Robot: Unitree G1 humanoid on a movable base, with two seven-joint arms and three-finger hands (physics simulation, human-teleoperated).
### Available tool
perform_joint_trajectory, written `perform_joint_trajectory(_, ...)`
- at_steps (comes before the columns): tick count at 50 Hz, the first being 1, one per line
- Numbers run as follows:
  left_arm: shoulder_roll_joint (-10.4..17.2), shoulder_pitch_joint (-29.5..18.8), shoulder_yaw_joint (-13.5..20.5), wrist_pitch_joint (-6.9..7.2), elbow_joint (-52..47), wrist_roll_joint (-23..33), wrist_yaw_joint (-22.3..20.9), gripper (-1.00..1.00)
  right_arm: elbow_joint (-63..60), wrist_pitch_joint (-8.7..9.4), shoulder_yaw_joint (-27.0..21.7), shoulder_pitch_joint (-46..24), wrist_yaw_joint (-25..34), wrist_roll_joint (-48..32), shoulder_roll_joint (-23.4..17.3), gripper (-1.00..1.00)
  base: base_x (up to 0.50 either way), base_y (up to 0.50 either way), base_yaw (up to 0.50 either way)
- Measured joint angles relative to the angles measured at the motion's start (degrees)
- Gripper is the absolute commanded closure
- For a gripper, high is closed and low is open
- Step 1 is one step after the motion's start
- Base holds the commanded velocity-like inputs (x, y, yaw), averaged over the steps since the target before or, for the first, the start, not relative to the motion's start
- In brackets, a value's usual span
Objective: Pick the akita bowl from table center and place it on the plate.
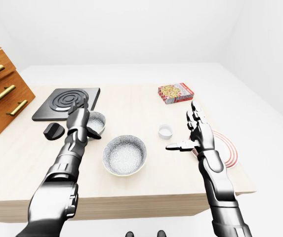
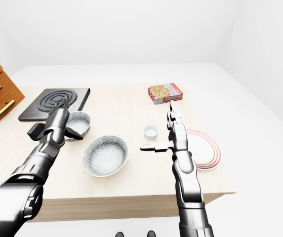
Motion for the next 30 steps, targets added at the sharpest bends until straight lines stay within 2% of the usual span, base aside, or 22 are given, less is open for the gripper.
perform_joint_trajectory(11,-0.96,-1.9,-1.69,0.0,5.59,6.29,2.54,-1.0,0.41,0.0,0.06,-0.08,-0.06,-0.08,0.01,-1.0,0.0,0.0,0.0)
perform_joint_trajectory(30,-2.37,-3.08,-3.6,0.0,10.28,14.01,5.48,-1.0,1.19,0.0,0.11,-0.28,-0.08,-0.17,0.02,-1.0,0.0,0.0,0.0)
